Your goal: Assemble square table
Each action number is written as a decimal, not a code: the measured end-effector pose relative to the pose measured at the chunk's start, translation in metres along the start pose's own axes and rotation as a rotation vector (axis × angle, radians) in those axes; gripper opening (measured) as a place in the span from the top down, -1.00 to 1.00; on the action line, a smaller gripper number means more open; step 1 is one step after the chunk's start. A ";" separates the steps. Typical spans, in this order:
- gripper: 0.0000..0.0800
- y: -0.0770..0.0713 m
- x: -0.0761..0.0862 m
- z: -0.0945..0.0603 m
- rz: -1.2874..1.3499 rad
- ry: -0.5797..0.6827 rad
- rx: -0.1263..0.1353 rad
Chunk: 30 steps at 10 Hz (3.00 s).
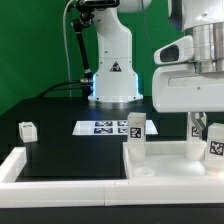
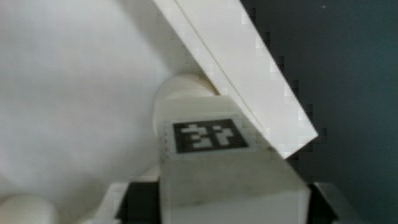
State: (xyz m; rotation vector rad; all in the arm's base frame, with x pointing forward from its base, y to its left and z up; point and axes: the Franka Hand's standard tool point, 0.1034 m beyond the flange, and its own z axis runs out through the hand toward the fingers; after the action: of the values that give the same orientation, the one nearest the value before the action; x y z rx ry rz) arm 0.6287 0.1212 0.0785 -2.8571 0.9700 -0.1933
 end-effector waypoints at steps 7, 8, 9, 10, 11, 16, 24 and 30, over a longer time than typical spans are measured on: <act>0.26 0.004 -0.002 0.003 0.873 -0.015 0.038; 0.26 0.004 -0.002 0.003 0.853 -0.015 0.038; 0.26 0.004 -0.002 0.003 0.802 -0.012 0.036; -0.20 0.005 0.001 0.003 0.554 -0.005 0.025; -0.51 0.002 0.001 0.000 0.310 -0.022 -0.007; -0.62 -0.004 0.000 -0.004 -0.246 0.010 -0.049; 0.28 -0.003 0.003 -0.005 -0.499 0.021 -0.051; 0.28 0.006 0.007 -0.004 0.339 0.040 -0.066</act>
Offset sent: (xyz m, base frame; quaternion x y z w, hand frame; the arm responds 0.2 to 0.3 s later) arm -0.0086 0.0103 -0.0143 0.0404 -0.0341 0.4616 0.8855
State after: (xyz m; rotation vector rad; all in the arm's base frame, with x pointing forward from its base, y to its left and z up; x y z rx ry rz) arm 0.6302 0.1120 0.0825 -2.6970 1.4720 -0.1887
